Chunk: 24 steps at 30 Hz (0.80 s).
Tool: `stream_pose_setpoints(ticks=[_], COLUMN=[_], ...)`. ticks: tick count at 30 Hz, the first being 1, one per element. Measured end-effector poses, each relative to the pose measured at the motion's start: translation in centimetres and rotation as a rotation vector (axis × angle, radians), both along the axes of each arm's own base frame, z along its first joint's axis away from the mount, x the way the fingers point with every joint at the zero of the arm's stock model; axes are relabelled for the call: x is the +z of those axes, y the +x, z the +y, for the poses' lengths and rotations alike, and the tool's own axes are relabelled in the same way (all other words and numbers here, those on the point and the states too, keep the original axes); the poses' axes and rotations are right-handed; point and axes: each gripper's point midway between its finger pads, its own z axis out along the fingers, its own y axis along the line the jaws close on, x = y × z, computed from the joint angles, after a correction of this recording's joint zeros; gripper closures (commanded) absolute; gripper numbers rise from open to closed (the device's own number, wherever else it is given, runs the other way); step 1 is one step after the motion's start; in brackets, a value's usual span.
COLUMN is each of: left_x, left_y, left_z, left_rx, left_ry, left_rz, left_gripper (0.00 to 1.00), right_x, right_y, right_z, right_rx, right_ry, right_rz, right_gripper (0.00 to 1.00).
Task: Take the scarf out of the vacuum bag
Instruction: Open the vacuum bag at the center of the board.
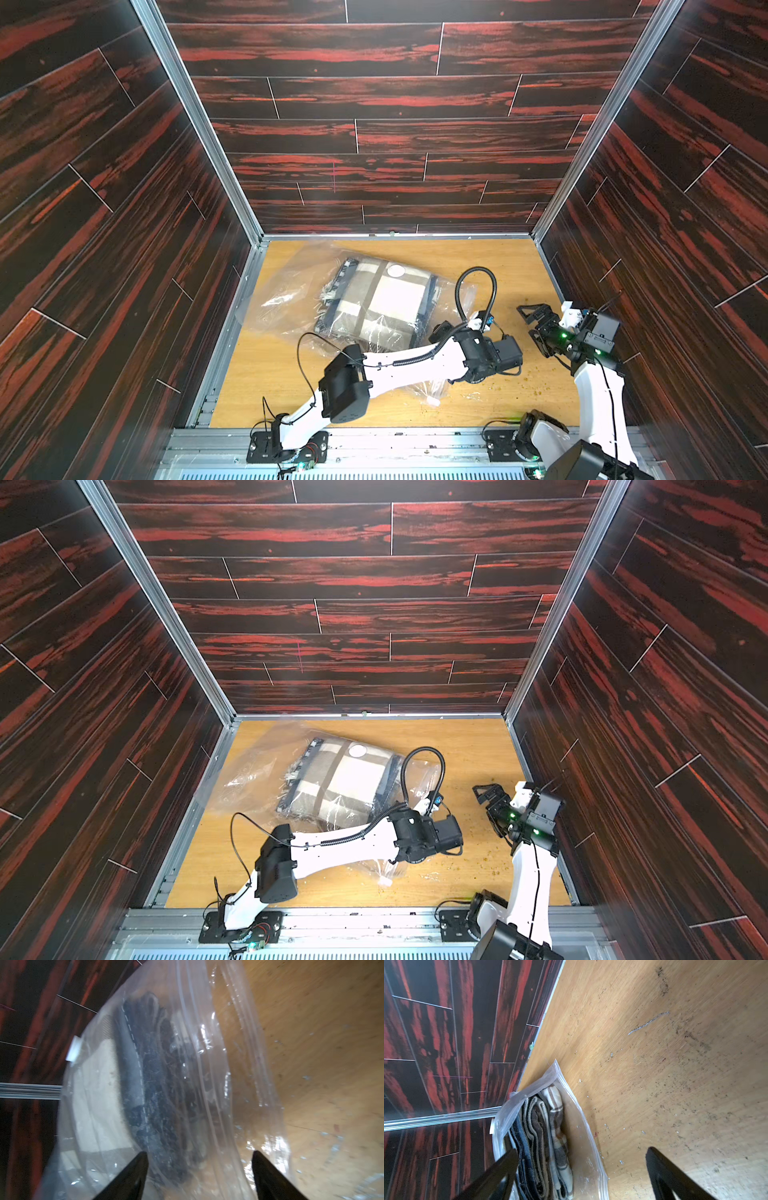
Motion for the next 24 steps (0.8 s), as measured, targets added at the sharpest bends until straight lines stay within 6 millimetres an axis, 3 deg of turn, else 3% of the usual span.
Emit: stream_pose_setpoints(ticks=[4, 8, 12, 20, 24], left_x=[-0.7, -1.4, -1.3, -1.6, -0.5], left_y=[0.3, 0.5, 0.6, 0.7, 0.5], left_z=[0.1, 0.1, 0.1, 1.0, 1.8], left_rx=[0.009, 0.018, 0.019, 0.016, 0.015], left_ry=[0.030, 0.048, 0.053, 0.088, 0.072], left_rz=[-0.022, -0.037, -0.052, -0.066, -0.078], left_gripper=[0.39, 0.72, 0.98, 1.00, 1.00], right_x=[-0.1, 0.1, 0.3, 0.6, 1.0], right_y=[0.0, 0.1, 0.2, -0.2, -0.5], right_z=[0.1, 0.2, 0.3, 0.7, 1.6], right_rx=[0.002, 0.006, 0.011, 0.029, 0.059], right_ry=[0.018, 0.024, 0.024, 0.032, 0.039], right_rz=[-0.007, -0.016, -0.027, -0.044, -0.056], right_gripper=[0.02, 0.02, 0.01, 0.07, 0.07])
